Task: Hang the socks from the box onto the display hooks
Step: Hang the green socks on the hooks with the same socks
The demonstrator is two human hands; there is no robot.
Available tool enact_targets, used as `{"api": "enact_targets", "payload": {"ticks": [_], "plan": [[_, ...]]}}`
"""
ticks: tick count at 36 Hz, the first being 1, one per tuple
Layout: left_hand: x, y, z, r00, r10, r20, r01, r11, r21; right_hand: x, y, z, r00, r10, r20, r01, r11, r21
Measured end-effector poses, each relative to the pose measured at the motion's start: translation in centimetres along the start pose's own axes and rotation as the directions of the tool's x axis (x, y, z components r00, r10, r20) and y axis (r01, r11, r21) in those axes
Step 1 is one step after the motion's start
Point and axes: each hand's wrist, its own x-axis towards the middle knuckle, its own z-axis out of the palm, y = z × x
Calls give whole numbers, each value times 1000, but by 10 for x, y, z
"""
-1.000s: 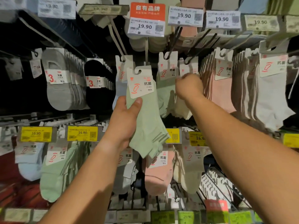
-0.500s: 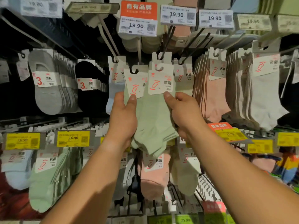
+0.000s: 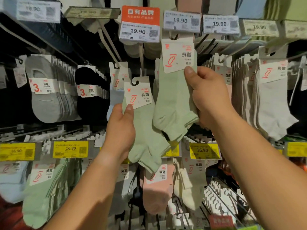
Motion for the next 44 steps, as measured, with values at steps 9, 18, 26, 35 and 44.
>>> {"api": "enact_targets", "payload": {"ticks": [9,18,26,35,44], "plan": [[1,1,-1,999,-31,10,31,999,-34,27,-2,2,998,18,-63,-32,973,-230],[2,1,1,998,-32,54,35,998,-55,81,58,21,953,278,-121,-302,836,-457],[2,0,1,997,-13,71,14,1000,-3,79,68,22,966,212,-151,-259,747,-612],[3,12,33,981,58,183,-53,998,-28,-31,40,41,959,241,150,-187,934,-303],[21,26,67,963,184,198,-203,976,82,-4,26,26,1000,17,-10,-19,944,-330]]}}
